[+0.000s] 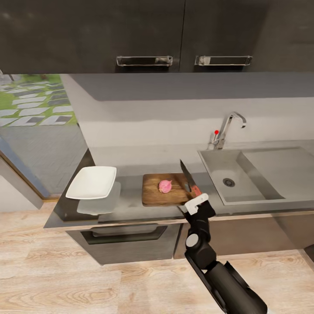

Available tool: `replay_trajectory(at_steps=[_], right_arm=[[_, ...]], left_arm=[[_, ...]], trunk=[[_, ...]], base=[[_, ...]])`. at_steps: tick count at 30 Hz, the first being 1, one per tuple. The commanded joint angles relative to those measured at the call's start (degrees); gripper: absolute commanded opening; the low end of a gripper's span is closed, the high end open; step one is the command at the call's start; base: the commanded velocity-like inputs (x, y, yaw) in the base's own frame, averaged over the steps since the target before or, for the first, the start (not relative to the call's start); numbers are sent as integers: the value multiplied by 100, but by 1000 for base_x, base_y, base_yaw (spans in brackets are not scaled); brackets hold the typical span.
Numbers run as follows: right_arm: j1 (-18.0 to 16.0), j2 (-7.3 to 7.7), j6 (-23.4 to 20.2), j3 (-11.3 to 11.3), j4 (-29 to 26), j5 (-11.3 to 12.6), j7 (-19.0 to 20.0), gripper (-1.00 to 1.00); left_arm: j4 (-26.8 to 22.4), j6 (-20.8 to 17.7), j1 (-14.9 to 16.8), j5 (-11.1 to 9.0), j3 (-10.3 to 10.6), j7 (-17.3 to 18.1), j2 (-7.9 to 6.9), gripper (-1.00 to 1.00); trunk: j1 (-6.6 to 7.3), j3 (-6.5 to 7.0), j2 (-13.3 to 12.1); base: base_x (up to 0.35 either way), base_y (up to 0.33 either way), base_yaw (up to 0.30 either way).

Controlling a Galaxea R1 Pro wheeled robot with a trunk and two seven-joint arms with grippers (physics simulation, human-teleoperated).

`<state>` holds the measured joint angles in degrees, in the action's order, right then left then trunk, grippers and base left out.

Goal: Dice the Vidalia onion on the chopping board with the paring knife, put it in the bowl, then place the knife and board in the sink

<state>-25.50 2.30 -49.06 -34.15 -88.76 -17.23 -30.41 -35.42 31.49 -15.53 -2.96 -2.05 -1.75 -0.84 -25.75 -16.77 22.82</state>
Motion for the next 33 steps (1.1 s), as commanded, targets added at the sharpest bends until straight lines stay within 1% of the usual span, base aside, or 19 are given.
replay_trajectory(at_steps=[1,3,4,5,7,8,10,12,13,14,15,18,20,21,23,26,33], right_arm=[[-22,-73,-70,-14,-1,-103,-31,-100],[-94,-241,-116,-13,21,-485,-4,-100],[-146,-325,-127,-13,40,-697,74,-100],[-171,-364,-131,-13,48,-798,143,-100],[-251,-475,-146,-13,65,-1194,642,-100],[-267,-491,-150,-13,68,-1308,810,-100],[-311,-532,-159,-13,74,-1878,1524,-100],[-329,-554,-163,-6,76,-2554,2215,-100],[-332,-558,-162,-4,77,-2709,2375,-100],[-335,-563,-160,4,77,-2971,2665,-100],[-338,-567,-159,11,77,-3154,2904,-100],[-341,-569,-153,19,78,-3373,3247,-100],[-341,-570,-150,43,78,-3425,3333,-100],[-341,-569,-150,65,78,-3438,3352,-100],[-342,-564,-144,183,78,-3475,3400,-100],[-342,-549,-139,264,78,-3483,3424,-100],[-342,-523,-131,312,78,-3470,3437,-100]], left_arm=[[-8,6,-3,-29,12,-10,-2,100],[-7,6,-3,-29,12,-10,0,100],[-6,6,-3,-29,12,-10,2,100],[-5,6,-3,-29,12,-10,2,100],[-4,6,-3,-29,13,-10,4,100],[-3,6,-1,-29,13,-10,4,100],[-1,6,-2,-31,12,-5,5,100],[0,6,-3,-35,13,-4,5,100],[0,6,-1,-35,13,-3,5,100],[8,6,-2,-36,12,-2,5,100],[20,6,0,-34,12,-2,5,100],[36,6,-1,-31,13,-3,5,100],[40,6,1,-30,12,-2,5,100],[41,6,0,-30,12,-2,5,100],[46,6,0,-29,13,-1,5,100],[51,6,2,-29,13,-2,5,100],[53,6,6,-29,14,-1,5,100]], trunk=[[-3,-9,10],[-3,-9,10],[-3,-9,10],[-3,-9,10],[-3,-9,10],[-3,-9,10],[-3,-9,10],[-3,-9,10],[-3,-9,10],[-3,-9,10],[-3,-9,10],[-3,-9,10],[-3,-9,10],[-3,-9,10],[-3,-9,10],[-3,-9,10],[-3,-9,10]], base=[[0,0,0],[0,0,0],[0,0,0],[0,0,0],[0,0,0],[0,0,0],[0,0,0],[0,0,0],[0,0,0],[0,0,0],[0,0,0],[0,0,0],[0,0,0],[0,0,0],[0,0,0],[0,0,0],[0,0,0]])
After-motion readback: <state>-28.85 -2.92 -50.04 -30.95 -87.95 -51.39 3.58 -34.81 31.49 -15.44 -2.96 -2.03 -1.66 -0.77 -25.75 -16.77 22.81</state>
